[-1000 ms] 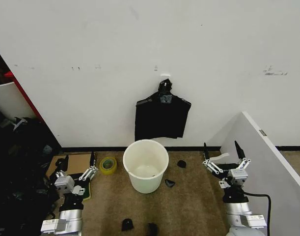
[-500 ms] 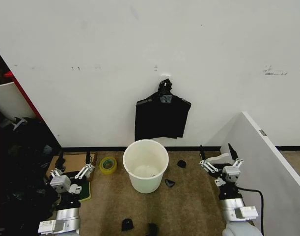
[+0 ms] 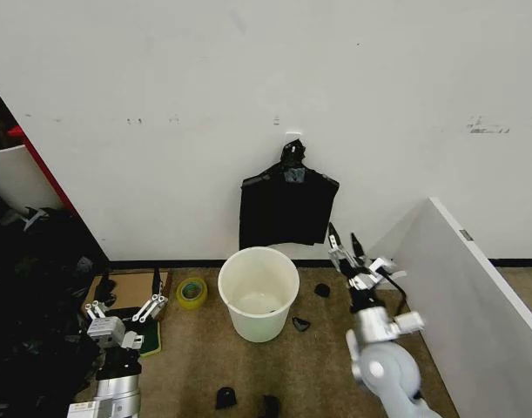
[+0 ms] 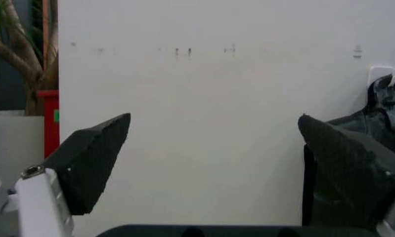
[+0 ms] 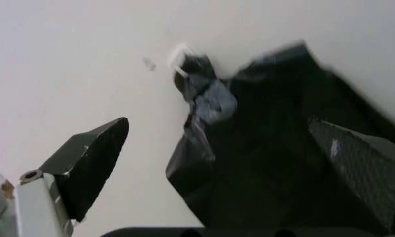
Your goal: Place the garbage bag over the trash bin.
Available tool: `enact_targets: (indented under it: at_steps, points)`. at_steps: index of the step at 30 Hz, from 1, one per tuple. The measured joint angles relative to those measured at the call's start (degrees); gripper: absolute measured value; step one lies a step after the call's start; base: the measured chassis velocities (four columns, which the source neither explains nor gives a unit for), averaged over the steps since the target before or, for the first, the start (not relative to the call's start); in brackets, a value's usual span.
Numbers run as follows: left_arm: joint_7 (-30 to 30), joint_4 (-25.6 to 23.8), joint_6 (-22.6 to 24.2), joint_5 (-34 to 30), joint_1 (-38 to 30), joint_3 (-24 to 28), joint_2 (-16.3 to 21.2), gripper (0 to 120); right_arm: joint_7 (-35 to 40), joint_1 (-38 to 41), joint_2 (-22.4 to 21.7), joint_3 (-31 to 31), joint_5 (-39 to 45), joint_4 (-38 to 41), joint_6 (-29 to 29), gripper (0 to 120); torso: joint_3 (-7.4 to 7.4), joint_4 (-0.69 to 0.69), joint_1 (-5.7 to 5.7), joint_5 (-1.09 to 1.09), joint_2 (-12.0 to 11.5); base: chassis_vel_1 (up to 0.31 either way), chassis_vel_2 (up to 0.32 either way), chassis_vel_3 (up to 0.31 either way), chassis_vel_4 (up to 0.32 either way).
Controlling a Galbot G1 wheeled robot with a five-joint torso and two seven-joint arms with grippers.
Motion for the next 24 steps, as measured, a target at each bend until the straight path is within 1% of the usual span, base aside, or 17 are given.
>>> enact_targets:
  at_steps: [2,3,6,7,8,9,10,13,17,20,24]
  points:
    - [-0.19,-0.13,-0.62,0.54,0.32,-0.27,0.18,100,4.57,2.90,0.67,-0.54,0.18,-1.55,-4.14,100,0.00,-0.01,0.00,-0.02,0.00,0.000,0.000,0.000,0.000]
    - [-0.19,-0.13,-0.62,0.54,0.32,-0.27,0.18,100,4.57,2.90,0.67,-0.54,0.18,-1.55,-4.14,100,0.00,-0.01,0.00,-0.02,0.00,0.000,0.000,0.000,0.000]
    - [-0.35,-0.40,-1.03,1.11,0.61,-0.57,0.40,100,8.07,8.79,2.14,-1.82,0.36,-6.38,-8.27,100,0.00,0.01,0.00,0.00,0.00,0.000,0.000,0.000,0.000]
    - [-0.37,-0.40,-1.03,1.13,0.61,-0.59,0.41,100,8.34,9.42,2.29,-1.93,0.65,-6.83,-8.72,100,0.00,0.01,0.00,0.00,0.00,0.000,0.000,0.000,0.000]
    - [-0.47,-0.40,-1.04,1.24,0.63,-0.68,0.46,100,9.81,12.46,3.28,-2.27,3.25,-8.97,-11.39,100,0.00,0.02,0.00,0.00,0.00,0.000,0.000,0.000,0.000]
    - [-0.58,-0.40,-1.04,1.28,0.63,-0.72,0.49,100,10.49,14.42,4.09,-2.36,5.45,-10.59,-12.59,100,0.00,0.01,0.00,-0.01,0.00,0.000,0.000,0.000,0.000]
    - [-0.58,-0.40,-1.04,1.28,0.63,-0.72,0.49,100,10.49,14.42,4.09,-2.36,5.45,-10.59,-12.59,100,0.00,0.01,0.00,-0.01,0.00,0.000,0.000,0.000,0.000]
    - [-1.18,0.03,-1.04,1.34,0.66,-0.82,0.69,100,9.93,19.04,6.26,-1.80,9.03,-14.75,-13.61,100,0.00,0.01,0.00,-0.01,0.00,0.000,0.000,0.000,0.000]
    - [-2.35,0.98,-0.96,1.34,0.32,-1.12,1.13,100,4.27,23.45,8.40,-0.71,5.48,-20.69,-11.31,100,0.00,0.01,0.01,0.00,0.00,0.000,0.000,0.000,0.000]
    - [-2.63,1.27,-0.93,1.31,0.14,-1.15,1.21,100,3.16,24.59,8.86,-0.46,4.81,-22.23,-10.81,100,0.00,0.00,0.00,-0.01,0.00,0.000,0.000,0.000,0.000]
    - [-2.79,2.20,-0.87,1.29,-0.39,-0.92,1.06,100,1.36,27.99,10.96,1.41,3.54,-27.25,-8.71,100,0.00,0.00,0.01,0.00,0.00,0.000,0.000,0.000,0.000]
